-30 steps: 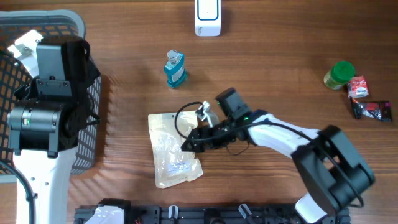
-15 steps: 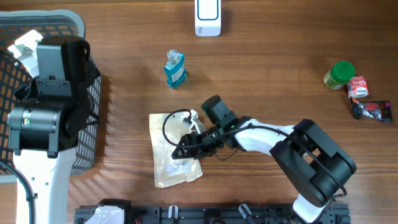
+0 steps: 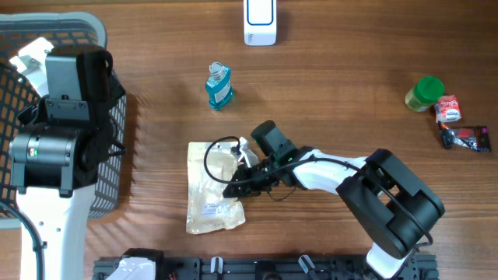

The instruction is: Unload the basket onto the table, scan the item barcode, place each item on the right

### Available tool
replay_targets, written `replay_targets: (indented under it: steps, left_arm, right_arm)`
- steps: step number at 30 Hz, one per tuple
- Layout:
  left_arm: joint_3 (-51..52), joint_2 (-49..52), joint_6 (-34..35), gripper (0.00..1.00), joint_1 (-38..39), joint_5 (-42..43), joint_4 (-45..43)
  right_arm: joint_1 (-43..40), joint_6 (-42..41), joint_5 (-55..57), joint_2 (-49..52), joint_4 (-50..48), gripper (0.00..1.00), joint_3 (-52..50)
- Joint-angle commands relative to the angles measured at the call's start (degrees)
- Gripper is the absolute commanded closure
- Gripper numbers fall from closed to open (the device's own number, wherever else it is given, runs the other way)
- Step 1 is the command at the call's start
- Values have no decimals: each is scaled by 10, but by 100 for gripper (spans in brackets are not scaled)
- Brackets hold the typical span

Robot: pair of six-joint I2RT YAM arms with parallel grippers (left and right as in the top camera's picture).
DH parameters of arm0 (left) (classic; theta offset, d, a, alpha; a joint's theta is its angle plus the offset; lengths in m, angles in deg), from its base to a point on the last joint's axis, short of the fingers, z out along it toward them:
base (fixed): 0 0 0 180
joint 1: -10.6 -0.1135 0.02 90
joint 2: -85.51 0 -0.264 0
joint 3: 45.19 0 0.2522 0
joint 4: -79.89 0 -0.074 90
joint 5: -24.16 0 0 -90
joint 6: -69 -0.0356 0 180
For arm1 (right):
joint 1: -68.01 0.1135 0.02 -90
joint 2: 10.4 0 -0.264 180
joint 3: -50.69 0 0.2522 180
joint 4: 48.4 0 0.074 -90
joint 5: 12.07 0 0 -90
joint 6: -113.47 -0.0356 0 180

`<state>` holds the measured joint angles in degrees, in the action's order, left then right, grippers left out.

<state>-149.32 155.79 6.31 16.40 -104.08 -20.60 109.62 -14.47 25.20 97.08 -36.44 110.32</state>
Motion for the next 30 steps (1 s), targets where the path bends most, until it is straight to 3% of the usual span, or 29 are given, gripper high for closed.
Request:
replay_targets:
  steps: [1,9,18,22,30]
  left_arm:
    - [2,0,0,0,-5,-2,-2]
    - [2,0,0,0,-5,-2,-2]
    - [2,0,0,0,-5,-2,-2]
    - [2,0,0,0,-5,-2,-2]
    - [2,0,0,0,-5,-2,-2]
  right_arm:
    - [3,2,6,11,-3,95,-3]
    - [0,12,74,-28,28,95,11]
    - [-11,117,387,-239,370,95,102]
    - [-11,135,500,-293,464,95,141]
    - [-11,153,662,-300,568,95,162]
